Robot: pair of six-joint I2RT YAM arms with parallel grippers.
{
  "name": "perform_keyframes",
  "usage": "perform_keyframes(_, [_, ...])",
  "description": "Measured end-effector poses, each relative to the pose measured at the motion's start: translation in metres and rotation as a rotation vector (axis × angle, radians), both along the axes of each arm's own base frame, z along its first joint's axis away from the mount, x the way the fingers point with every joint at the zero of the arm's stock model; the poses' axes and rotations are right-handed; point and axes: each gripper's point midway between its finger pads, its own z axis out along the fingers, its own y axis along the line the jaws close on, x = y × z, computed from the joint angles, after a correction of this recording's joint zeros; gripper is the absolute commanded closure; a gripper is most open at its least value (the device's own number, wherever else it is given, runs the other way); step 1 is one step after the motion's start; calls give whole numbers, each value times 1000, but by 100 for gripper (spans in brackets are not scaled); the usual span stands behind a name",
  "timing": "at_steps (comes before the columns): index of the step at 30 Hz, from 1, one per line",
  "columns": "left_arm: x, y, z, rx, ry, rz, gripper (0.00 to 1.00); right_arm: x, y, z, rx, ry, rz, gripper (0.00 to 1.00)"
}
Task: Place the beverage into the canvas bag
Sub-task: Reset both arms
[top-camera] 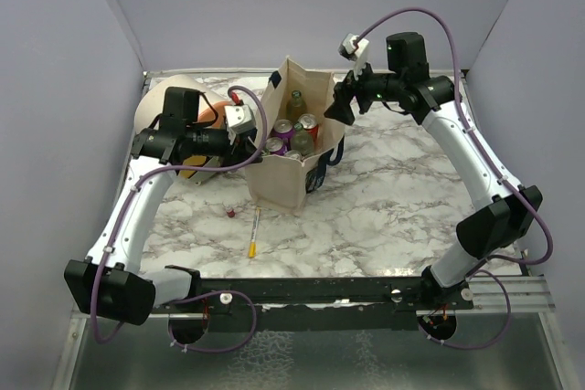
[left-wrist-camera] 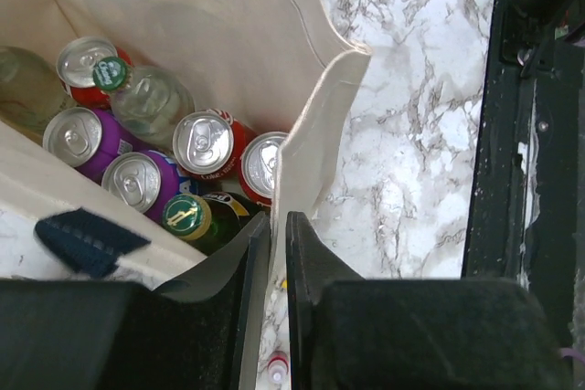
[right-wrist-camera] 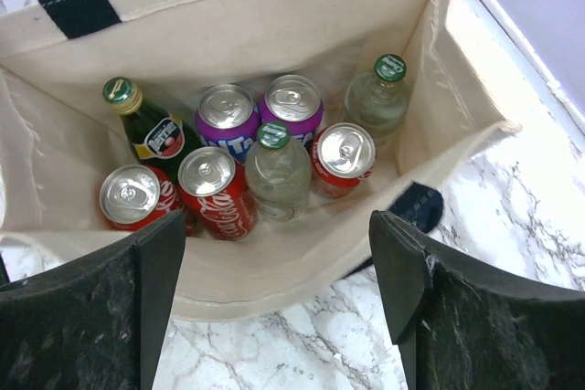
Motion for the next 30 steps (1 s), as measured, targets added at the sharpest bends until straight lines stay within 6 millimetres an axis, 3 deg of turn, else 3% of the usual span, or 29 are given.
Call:
perform_keyframes(5, [0, 0, 22, -19, -51, 9, 68, 1, -8, 5, 6, -10, -57, 18])
perform_keyframes(10, [11, 1, 49, -27, -118, 51, 61, 5, -28, 15, 11, -34, -156, 18])
perform_keyframes(16, [31, 13, 68, -6, -160, 173, 52, 31, -79, 20, 9, -47, -379, 14])
perform_keyframes(20, [62, 40, 79, 22, -191, 374, 42, 50, -128, 16, -4, -33, -573, 7])
perform_keyframes(22, [80, 59, 84, 45, -213, 513, 25, 55, -146, 14, -9, -29, -641, 0])
perform_keyframes(25, [104, 94, 95, 83, -256, 742, 2, 62, -169, 15, -25, -39, -726, 0])
perform_keyframes(30, [125, 138, 113, 132, -347, 990, 1, 66, -172, 28, -29, -79, -741, 0])
